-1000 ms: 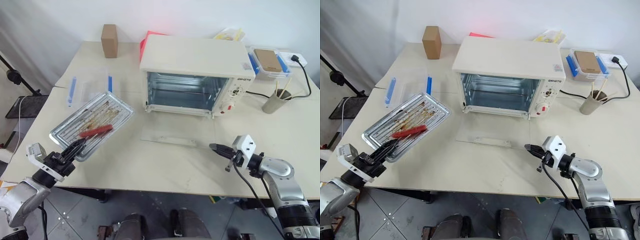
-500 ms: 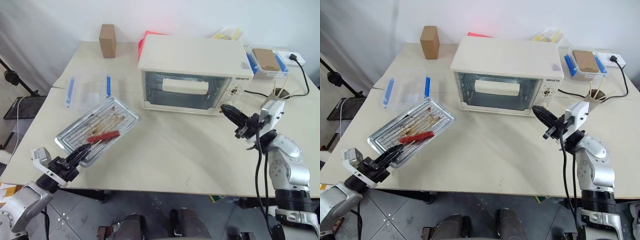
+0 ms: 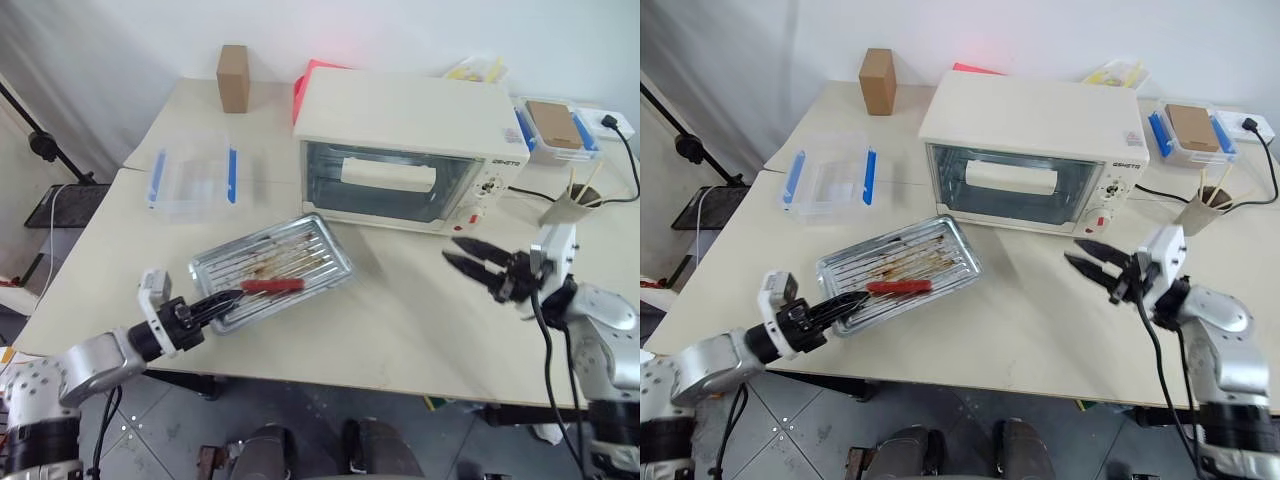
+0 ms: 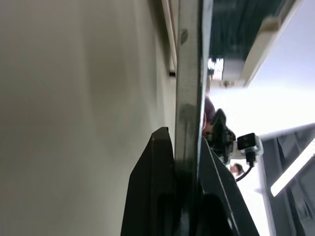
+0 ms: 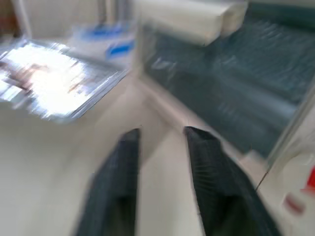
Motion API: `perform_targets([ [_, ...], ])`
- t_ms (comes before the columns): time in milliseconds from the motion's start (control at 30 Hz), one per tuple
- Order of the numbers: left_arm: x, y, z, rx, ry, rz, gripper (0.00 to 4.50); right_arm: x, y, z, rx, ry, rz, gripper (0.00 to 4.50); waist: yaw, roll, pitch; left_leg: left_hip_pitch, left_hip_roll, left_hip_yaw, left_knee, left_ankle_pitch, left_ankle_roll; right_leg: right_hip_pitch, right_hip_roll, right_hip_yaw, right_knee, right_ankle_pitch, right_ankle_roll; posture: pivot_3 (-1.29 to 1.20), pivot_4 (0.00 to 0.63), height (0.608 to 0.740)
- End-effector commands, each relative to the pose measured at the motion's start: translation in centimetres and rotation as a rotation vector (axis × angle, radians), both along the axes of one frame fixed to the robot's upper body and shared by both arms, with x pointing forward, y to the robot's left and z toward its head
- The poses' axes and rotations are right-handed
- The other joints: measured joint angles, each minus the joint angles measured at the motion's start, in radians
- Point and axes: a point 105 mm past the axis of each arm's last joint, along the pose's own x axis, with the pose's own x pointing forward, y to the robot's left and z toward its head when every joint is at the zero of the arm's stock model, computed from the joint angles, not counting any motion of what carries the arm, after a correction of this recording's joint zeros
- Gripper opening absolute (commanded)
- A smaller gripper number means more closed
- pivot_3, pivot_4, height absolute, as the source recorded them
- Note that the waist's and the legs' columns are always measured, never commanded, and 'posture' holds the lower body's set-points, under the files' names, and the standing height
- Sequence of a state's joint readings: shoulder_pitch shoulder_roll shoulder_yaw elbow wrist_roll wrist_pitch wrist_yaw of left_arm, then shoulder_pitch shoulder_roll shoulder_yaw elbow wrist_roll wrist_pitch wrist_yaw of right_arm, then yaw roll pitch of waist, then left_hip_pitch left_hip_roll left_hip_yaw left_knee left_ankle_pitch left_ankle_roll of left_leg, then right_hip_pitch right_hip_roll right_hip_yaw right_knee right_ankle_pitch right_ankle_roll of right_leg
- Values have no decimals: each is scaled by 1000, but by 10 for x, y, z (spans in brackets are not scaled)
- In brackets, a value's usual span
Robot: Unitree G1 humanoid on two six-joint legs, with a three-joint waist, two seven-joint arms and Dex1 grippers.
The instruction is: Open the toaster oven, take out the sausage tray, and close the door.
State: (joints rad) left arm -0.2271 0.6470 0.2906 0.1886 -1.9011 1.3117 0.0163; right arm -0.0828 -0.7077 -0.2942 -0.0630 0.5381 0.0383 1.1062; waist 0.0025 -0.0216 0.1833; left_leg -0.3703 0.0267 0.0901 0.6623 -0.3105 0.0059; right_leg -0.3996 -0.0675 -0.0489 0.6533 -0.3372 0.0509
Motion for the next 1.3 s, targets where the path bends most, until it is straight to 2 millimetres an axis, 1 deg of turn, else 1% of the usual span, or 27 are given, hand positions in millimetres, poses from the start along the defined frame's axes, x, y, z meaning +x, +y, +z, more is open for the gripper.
perform_targets([
  [33,5,-19,0,11,-2,-131,0,-22,-10,12,-88,-73,14,2950,-6,0,0,1,0,0,0,0,0,1,0,0,0,0,0,0,150,740],
  [100,8,-26,0,15,-1,-175,0,-28,-14,12,-98,-71,2,3540,-9,0,0,2,0,1,0,0,0,1,0,1,0,0,0,0,150,740],
  [167,11,-34,-3,39,3,-229,0,-35,-16,12,-98,-65,-7,4283,-14,0,0,2,1,1,0,1,-1,1,2,1,0,0,0,0,150,740],
  [200,14,-44,-4,50,7,-270,0,-42,-17,15,-65,-61,-23,4454,-10,0,0,2,1,1,0,1,-2,1,2,1,1,0,0,0,150,740],
  [233,25,-55,-7,57,17,-288,0,-53,-15,10,-53,-38,-30,4454,-4,1,0,2,1,0,0,1,-2,1,2,1,1,0,0,0,150,740],
  [300,37,-70,-12,78,28,-320,0,-69,-11,1,-55,-3,-34,4454,22,1,0,2,0,-2,0,2,-4,2,4,0,0,0,1,0,150,740],
  [367,37,-76,-14,109,23,-371,0,-77,-8,-5,-87,11,-21,4454,28,1,0,2,0,-2,0,2,-4,3,4,0,-1,1,1,0,150,740],
  [533,50,-101,-17,157,-2,-460,0,-85,-10,-10,-95,13,-79,4454,24,2,0,3,-1,-1,0,1,-4,5,3,1,-3,1,3,0,150,740],
  [667,57,-112,-18,192,-14,-498,0,-86,-9,-10,-91,10,-105,4454,24,2,0,4,-1,-1,0,1,-4,6,3,0,-4,1,3,0,150,740],
  [767,59,-116,-19,226,-19,-524,0,-84,-9,-9,-87,6,-117,4454,24,3,0,4,-1,-1,0,1,-3,6,3,0,-4,1,3,0,150,740],
  [833,63,-115,-20,251,-28,-512,633,-81,-10,-9,-90,0,-128,4500,24,3,-1,4,-1,-1,0,1,-3,6,2,0,-4,1,3,0,150,740],
  [900,66,-111,-18,263,-39,-494,1112,-78,-11,-9,-92,-8,-138,4500,21,3,-1,3,0,-2,0,1,-3,6,2,0,-4,1,3,0,150,740],
  [933,67,-109,-17,262,-45,-492,1511,-77,-11,-9,-92,-11,-140,4500,20,3,-1,3,0,-2,0,1,-3,5,2,0,-4,1,3,0,150,740],
  [1033,61,-97,-15,278,-64,-504,2439,-75,-9,-10,-89,-10,-133,4500,15,3,0,2,0,-2,0,1,-3,4,2,0,-3,1,3,0,150,740],
  [1100,53,-82,-18,355,-102,-532,3054,-74,-7,-12,-87,-6,-125,4500,2,2,0,3,1,-2,-1,1,-3,4,3,0,-3,1,2,0,150,740],
  [1133,50,-77,-20,385,-117,-542,3358,-73,-7,-12,-87,-5,-123,4500,-4,2,0,3,2,-2,-2,1,-3,4,4,0,-3,1,2,0,150,740],
  [1200,48,-65,-23,447,-147,-530,3941,-71,-7,-12,-82,-4,-118,4500,-11,2,0,4,2,-1,-3,2,-4,4,4,1,-3,0,1,0,150,740],
  [1233,49,-53,-27,519,-189,-511,4237,-70,-6,-12,-79,-3,-113,4500,-13,3,0,5,2,-1,-4,2,-5,4,4,1,-2,0,1,0,150,740],
  [1267,48,-44,-29,570,-220,-500,4485,-69,-6,-12,-77,-2,-110,4500,-16,2,0,6,2,-1,-5,2,-5,4,4,1,-2,0,0,0,150,740],
  [1300,47,-28,-33,667,-298,-496,4485,-68,-5,-12,-77,0,-101,4500,-18,2,0,8,2,-1,-6,3,-6,5,4,2,-2,0,0,0,150,740],
])
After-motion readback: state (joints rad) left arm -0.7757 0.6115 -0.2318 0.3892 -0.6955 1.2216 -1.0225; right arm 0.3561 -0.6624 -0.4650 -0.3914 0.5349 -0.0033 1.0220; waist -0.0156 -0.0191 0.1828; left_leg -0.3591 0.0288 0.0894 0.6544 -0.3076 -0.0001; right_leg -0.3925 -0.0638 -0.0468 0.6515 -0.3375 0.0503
